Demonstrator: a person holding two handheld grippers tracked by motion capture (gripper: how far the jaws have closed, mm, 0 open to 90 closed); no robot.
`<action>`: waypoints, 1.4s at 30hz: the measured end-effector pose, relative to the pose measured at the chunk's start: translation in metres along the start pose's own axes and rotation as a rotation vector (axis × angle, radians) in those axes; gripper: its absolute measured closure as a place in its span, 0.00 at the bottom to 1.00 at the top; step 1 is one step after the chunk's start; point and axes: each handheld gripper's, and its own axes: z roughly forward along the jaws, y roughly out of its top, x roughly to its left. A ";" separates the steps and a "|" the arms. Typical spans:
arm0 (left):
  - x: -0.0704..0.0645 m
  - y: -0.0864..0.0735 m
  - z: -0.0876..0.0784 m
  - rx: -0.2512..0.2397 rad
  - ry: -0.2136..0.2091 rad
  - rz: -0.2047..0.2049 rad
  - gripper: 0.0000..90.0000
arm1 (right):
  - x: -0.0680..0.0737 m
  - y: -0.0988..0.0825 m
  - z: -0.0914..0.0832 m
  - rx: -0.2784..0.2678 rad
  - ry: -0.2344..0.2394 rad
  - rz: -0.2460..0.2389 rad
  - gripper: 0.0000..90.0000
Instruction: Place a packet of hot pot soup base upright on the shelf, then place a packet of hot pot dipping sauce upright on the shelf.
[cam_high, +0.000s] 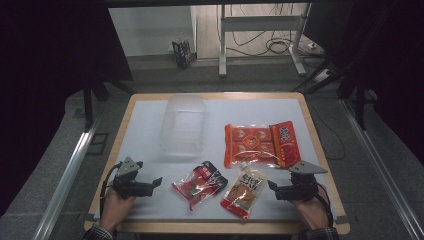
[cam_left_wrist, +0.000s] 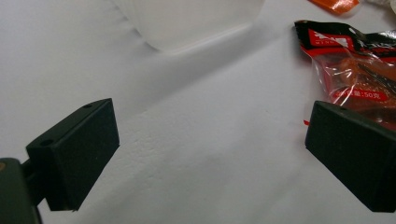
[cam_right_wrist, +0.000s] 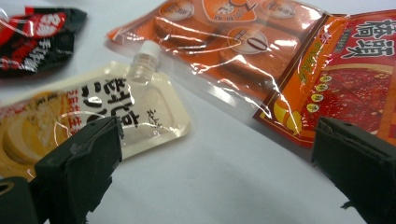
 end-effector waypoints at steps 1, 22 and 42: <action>0.000 0.000 0.000 0.000 -0.003 0.003 0.03 | -0.001 0.000 0.000 -0.005 0.002 0.005 0.02; -0.005 -0.005 -0.003 0.008 -0.006 0.022 0.03 | 0.003 0.006 0.010 0.011 0.025 -0.010 0.01; -0.005 -0.007 -0.002 0.028 -0.009 0.028 0.03 | -0.003 0.005 0.008 -0.009 -0.012 0.018 0.01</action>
